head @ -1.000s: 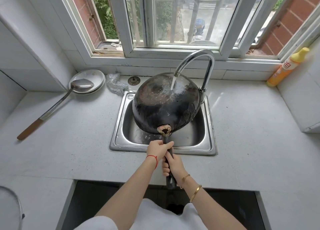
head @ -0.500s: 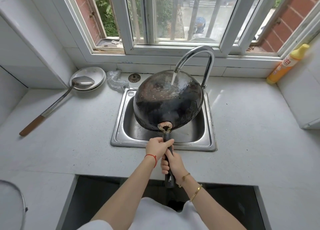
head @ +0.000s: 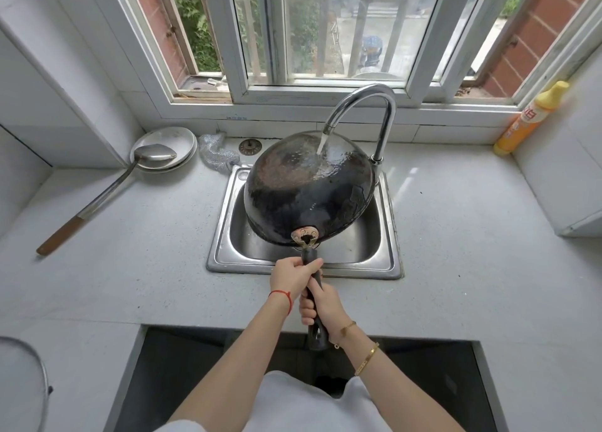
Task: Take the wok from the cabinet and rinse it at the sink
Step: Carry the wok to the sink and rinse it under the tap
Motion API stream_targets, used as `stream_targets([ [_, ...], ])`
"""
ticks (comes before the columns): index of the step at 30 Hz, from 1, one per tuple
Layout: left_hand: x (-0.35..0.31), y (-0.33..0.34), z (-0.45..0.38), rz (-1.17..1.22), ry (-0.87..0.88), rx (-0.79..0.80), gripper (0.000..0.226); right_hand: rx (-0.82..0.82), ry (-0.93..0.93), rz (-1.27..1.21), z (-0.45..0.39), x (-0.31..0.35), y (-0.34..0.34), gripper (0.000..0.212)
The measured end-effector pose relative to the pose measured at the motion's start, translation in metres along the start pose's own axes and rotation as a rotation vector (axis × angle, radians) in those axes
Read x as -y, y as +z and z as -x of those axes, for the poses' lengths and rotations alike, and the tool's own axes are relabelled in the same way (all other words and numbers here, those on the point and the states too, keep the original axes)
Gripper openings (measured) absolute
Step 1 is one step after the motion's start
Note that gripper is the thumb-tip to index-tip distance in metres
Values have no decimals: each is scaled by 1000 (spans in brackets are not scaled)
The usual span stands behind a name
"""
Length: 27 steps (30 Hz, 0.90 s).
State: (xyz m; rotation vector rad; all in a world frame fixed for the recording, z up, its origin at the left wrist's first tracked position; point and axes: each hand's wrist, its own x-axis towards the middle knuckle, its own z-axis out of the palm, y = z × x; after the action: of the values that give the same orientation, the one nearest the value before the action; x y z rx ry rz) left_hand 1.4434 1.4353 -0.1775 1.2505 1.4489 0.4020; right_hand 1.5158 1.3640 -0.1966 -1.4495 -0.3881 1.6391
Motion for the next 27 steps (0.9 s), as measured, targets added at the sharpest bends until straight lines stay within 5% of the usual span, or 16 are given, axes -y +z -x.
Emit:
stream_targets([
  [13, -20, -10, -8, 70, 14, -13, 52, 10, -22, -21, -10, 21, 8, 41],
  [27, -34, 2, -21, 25, 12, 13, 44, 9, -25, -39, -23, 30, -10, 43],
])
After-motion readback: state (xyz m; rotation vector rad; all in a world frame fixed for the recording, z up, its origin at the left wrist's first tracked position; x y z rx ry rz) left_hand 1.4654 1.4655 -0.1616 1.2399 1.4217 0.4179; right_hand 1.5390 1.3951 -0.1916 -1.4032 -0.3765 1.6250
